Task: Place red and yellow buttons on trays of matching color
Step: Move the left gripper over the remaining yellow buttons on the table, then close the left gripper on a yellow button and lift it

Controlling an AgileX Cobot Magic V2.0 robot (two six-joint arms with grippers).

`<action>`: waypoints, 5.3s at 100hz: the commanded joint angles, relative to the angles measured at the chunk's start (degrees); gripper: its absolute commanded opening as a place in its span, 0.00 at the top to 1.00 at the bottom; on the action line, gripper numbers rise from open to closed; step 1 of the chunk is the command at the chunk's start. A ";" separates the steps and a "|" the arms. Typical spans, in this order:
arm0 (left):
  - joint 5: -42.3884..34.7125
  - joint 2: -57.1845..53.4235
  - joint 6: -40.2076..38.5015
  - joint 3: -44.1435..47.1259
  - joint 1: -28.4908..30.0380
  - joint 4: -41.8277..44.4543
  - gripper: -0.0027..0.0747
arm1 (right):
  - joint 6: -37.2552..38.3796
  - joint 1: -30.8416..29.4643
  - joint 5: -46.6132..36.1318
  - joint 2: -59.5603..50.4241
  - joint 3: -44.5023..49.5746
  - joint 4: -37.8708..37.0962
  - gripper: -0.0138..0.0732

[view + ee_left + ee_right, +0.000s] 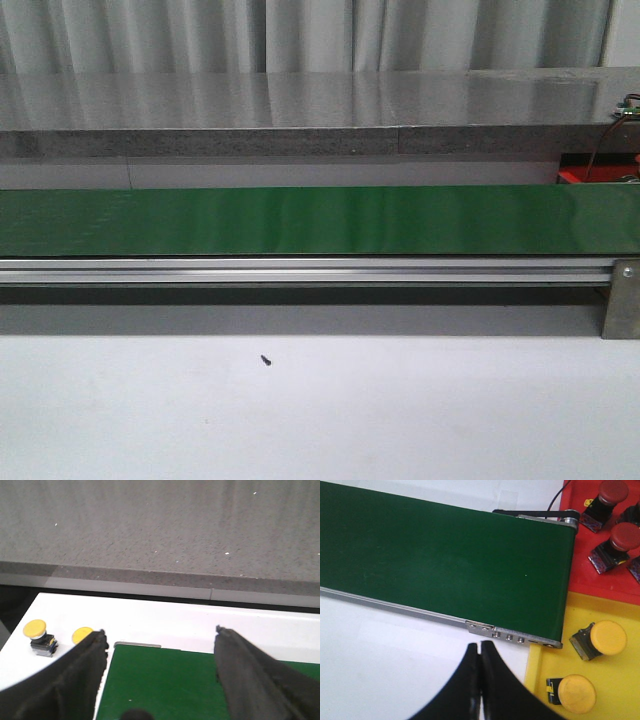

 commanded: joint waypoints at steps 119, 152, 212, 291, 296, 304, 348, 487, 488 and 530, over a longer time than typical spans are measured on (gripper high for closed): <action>13.56 50.09 -12.37 -45.14 6.47 11.73 0.37 | -0.01 0.06 -3.34 -1.03 -1.57 -0.06 0.91; 11.85 51.63 -12.37 -45.38 6.47 10.90 0.37 | -0.01 0.06 -3.34 -1.03 -1.57 -0.06 0.91; 10.97 56.03 -13.73 -46.51 7.66 10.10 0.37 | -0.01 0.00 -3.35 -1.03 -1.57 -0.06 0.91; 12.36 61.68 -13.73 -46.51 8.67 10.10 0.37 | -0.01 0.00 -3.35 -1.03 -1.57 -0.06 0.91; 11.98 61.98 -13.73 -46.51 8.67 9.99 0.37 | -0.01 0.00 -3.35 -1.03 -1.57 -0.06 0.91; 10.68 62.24 -13.73 -46.51 8.67 9.99 0.37 | -0.01 0.00 -3.35 -1.03 -1.57 -0.06 0.91; 8.89 63.23 -13.73 -46.51 8.67 8.80 0.37 | -0.01 0.00 -3.35 -1.03 -1.57 -0.06 0.91; 19.17 42.80 -11.90 -43.70 8.67 4.60 0.99 | -0.01 0.00 -3.35 -1.03 -1.57 -0.06 0.91; 19.17 42.55 -11.90 -43.19 8.55 4.60 0.99 | -0.01 0.00 -3.35 -1.03 -1.57 -0.06 0.91; 12.35 32.27 -8.21 -22.89 3.55 2.32 0.99 | -0.01 0.00 -3.35 -1.03 -1.57 -0.06 0.91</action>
